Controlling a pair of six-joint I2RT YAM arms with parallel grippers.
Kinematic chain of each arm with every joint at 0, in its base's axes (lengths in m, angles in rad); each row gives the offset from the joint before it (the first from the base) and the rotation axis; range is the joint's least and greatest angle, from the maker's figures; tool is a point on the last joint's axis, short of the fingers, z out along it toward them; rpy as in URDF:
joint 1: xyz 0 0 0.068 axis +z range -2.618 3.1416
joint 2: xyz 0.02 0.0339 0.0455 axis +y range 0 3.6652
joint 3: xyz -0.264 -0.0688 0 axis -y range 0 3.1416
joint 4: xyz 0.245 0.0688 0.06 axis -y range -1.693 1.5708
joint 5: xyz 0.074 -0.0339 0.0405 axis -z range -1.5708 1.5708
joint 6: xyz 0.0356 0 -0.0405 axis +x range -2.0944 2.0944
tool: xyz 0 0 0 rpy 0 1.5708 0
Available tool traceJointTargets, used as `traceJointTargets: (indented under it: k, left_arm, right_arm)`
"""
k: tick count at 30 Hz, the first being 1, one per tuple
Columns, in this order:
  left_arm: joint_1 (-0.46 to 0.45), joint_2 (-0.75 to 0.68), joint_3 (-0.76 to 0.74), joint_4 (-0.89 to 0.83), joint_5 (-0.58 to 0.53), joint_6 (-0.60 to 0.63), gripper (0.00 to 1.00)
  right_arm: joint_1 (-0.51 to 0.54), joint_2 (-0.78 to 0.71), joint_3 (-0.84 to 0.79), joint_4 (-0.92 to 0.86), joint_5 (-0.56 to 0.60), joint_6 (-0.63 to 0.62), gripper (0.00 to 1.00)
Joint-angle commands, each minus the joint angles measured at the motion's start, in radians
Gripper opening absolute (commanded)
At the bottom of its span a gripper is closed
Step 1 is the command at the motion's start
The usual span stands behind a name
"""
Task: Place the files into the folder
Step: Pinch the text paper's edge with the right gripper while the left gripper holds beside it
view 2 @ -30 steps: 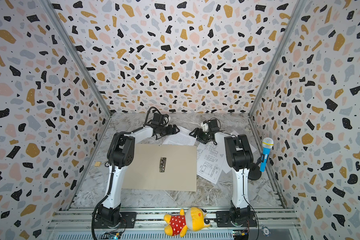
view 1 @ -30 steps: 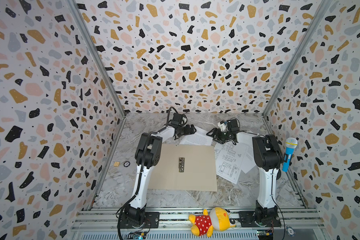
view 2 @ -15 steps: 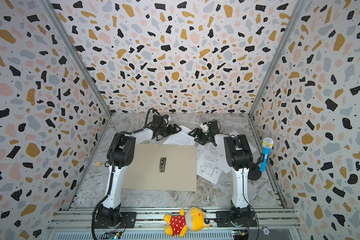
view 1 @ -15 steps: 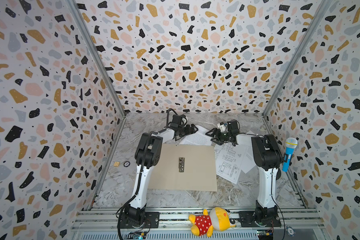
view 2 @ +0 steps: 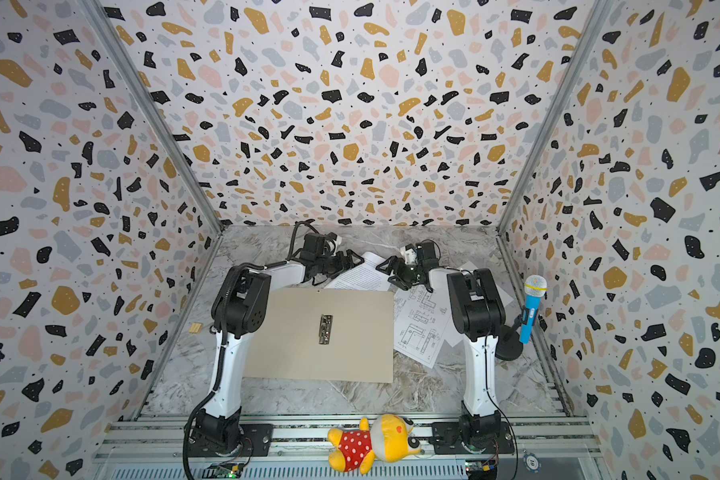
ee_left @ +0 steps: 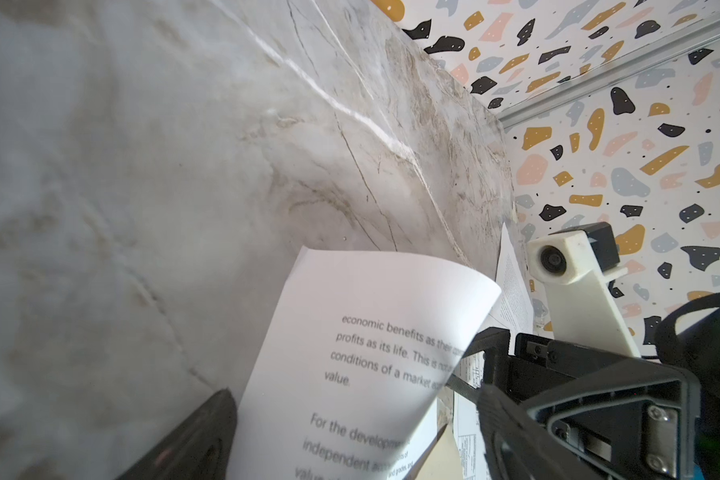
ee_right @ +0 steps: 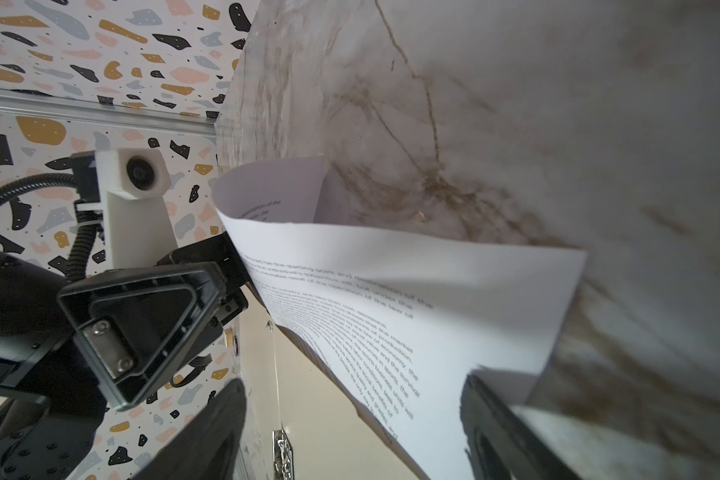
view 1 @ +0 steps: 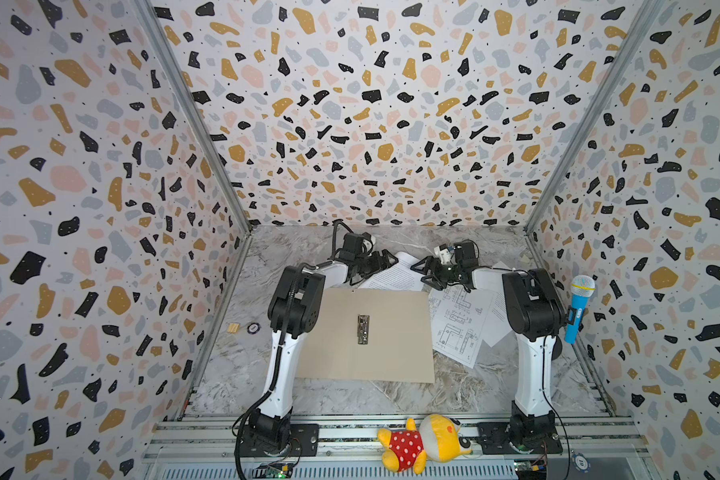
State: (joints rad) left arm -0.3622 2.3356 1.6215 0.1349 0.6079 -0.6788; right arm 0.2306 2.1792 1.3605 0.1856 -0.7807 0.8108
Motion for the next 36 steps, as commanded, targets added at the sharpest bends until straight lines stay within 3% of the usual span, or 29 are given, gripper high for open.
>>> traceJointTargets:
  k: [1, 23, 36]
  left_arm:
    - [-0.006, -0.029, -0.035, -0.013, 0.037, -0.023, 0.92]
    - [0.009, -0.057, -0.049, -0.099, 0.078, 0.102, 0.92]
    - [0.009, -0.040, -0.008, -0.264, 0.043, 0.297, 0.87]
  right_arm:
    - [0.016, 0.015, 0.014, -0.023, 0.010, 0.005, 0.82]
    - [0.006, 0.014, 0.070, -0.079, 0.035, -0.047, 0.83]
    - [0.003, 0.030, 0.076, -0.078, -0.002, -0.046, 0.82]
